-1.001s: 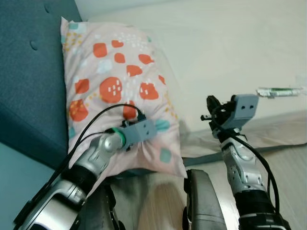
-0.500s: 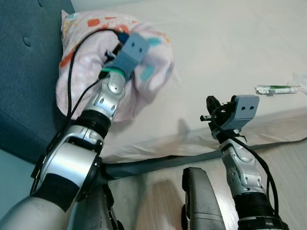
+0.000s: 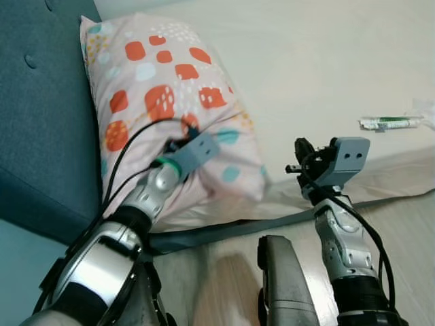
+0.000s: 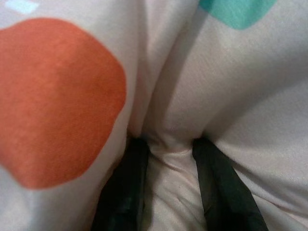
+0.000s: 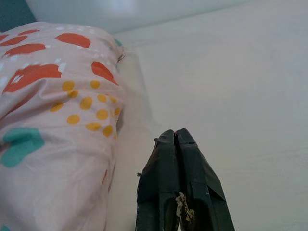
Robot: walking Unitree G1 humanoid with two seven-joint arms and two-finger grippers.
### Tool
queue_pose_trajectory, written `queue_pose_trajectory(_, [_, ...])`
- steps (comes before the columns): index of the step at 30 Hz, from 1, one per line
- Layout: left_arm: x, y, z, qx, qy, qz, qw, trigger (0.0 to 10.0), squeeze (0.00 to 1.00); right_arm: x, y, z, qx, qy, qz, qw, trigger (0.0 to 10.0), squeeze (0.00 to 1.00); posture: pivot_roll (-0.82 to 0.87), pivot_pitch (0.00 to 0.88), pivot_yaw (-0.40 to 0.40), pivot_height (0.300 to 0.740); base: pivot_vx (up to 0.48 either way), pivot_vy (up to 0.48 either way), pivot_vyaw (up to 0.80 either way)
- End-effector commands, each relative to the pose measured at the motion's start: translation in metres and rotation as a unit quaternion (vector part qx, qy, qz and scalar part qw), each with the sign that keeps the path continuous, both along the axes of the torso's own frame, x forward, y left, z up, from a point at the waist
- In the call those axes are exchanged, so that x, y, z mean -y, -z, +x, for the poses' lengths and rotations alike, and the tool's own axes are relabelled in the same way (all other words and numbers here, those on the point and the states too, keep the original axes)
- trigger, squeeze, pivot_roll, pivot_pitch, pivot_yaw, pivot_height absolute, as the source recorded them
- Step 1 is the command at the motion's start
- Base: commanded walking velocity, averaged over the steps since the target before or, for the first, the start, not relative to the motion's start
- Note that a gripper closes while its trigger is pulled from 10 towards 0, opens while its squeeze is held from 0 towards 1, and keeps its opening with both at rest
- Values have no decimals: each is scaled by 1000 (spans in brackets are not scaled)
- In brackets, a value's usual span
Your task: Clean up the room
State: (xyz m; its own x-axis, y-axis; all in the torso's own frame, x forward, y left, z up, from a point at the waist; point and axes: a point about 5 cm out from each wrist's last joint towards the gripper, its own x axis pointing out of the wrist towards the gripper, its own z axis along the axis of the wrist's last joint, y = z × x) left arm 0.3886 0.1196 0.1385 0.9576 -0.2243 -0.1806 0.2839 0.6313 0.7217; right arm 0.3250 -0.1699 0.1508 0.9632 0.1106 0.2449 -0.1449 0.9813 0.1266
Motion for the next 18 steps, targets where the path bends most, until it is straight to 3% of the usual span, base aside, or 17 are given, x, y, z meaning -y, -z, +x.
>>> queue_pose_trajectory(1, [-25, 23, -8, -42, -47, 0, 998, 10000, 0, -1, 5, -2, -11, -2, 4, 1000, 10000, 0, -135, 147, 129, 531, 0, 0, 0])
queue_pose_trajectory(6, [-42, 15, -8, -5, -81, -3, 997, 10000, 0, -2, 6, -2, -13, -5, 4, 1000, 10000, 0, -137, 144, 130, 531, 0, 0, 0])
queue_pose_trajectory(8, [-65, 7, -13, 25, -97, 12, 995, 10000, 0, -3, 7, -3, -14, -6, 4, 1000, 10000, 0, -137, 143, 129, 531, 0, 0, 0])
queue_pose_trajectory(9, [-65, 7, -13, 25, -97, 12, 995, 10000, 0, -3, 7, -3, -14, -6, 4, 1000, 10000, 0, -137, 143, 129, 531, 0, 0, 0])
queue_pose_trajectory(10, [-85, 11, -27, -6, -65, 33, 997, 10000, 0, -3, 8, -5, -15, -7, 4, 1000, 10000, 0, -136, 143, 128, 531, 0, 0, 0])
queue_pose_trajectory(11, [-85, 11, -27, -6, -65, 33, 997, 10000, 0, -3, 8, -5, -15, -7, 4, 1000, 10000, 0, -136, 143, 128, 531, 0, 0, 0])
queue_pose_trajectory(13, [-101, 20, -46, -61, -29, 45, 997, 10000, 0, -1, 9, -6, -17, -7, 2, 1000, 10000, 0, -135, 142, 125, 531, 0, 0, 0])
queue_pose_trajectory(14, [-109, 24, -56, -94, -10, 39, 995, 10000, 0, 0, 9, -6, -17, -7, 1, 1000, 10000, 0, -128, 141, 121, 531, 0, 0, 0])
queue_pose_trajectory(15, [-109, 24, -56, -94, -10, 39, 995, 10000, 0, 0, 9, -6, -17, -7, 1, 1000, 10000, 0, -128, 141, 121, 531, 0, 0, 0])
queue_pose_trajectory(18, [-117, 27, -73, -158, 18, -12, 987, 10000, 0, 1, 9, -6, -19, -8, -2, 1000, 10000, 0, -121, 136, 113, 531, 0, 0, 0])
